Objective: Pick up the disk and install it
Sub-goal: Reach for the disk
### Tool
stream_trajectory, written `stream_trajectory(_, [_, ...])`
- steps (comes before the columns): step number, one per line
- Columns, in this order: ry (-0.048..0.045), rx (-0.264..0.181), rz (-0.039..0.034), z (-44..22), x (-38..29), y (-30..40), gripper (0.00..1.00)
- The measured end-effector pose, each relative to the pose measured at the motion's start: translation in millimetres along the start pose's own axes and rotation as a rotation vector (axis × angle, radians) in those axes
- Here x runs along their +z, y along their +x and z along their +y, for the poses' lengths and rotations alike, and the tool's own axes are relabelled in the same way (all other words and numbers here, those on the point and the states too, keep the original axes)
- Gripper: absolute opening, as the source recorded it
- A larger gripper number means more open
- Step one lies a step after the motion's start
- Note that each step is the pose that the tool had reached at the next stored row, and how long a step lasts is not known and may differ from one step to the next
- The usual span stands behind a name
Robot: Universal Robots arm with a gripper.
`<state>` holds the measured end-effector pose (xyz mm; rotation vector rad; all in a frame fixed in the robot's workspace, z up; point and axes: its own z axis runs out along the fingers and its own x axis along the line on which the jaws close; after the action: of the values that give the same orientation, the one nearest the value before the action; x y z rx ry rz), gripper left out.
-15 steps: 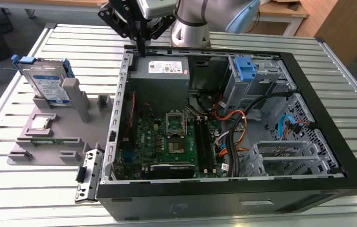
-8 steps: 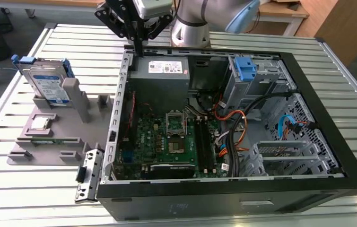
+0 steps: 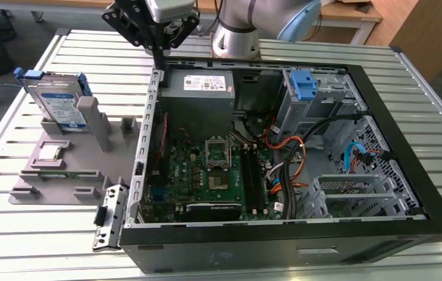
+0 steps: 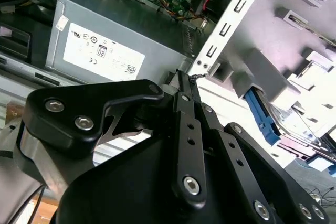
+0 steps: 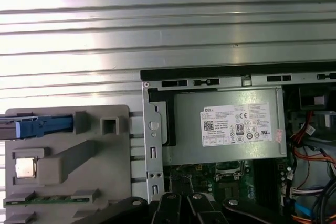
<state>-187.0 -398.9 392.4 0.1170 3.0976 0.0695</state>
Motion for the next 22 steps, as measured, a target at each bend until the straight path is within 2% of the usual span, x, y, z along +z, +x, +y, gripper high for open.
stream_trajectory(13, [-0.0008, 0.000, -0.0089, -2.7, -1.2, 35.9, 0.10])
stream_trajectory(15, [-0.0007, 0.000, -0.0096, -2.9, -1.3, 38.2, 0.10])
stream_trajectory(22, [-0.0007, -0.001, -0.0096, -2.9, -1.4, 38.3, 0.10])
